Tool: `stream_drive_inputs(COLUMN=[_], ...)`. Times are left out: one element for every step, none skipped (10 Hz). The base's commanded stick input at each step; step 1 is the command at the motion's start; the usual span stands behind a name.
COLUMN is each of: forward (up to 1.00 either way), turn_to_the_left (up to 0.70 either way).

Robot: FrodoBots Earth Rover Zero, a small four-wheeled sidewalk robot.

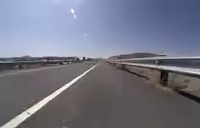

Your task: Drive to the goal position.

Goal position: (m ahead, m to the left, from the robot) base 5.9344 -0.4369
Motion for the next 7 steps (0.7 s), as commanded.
stream_drive_inputs(forward=[1.00, 1.00, 1.00, 1.00, 1.00, 1.00, 1.00], turn_to_the_left=[0.00, 0.00, 0.00, 0.00, 0.00, 0.00, 0.00])
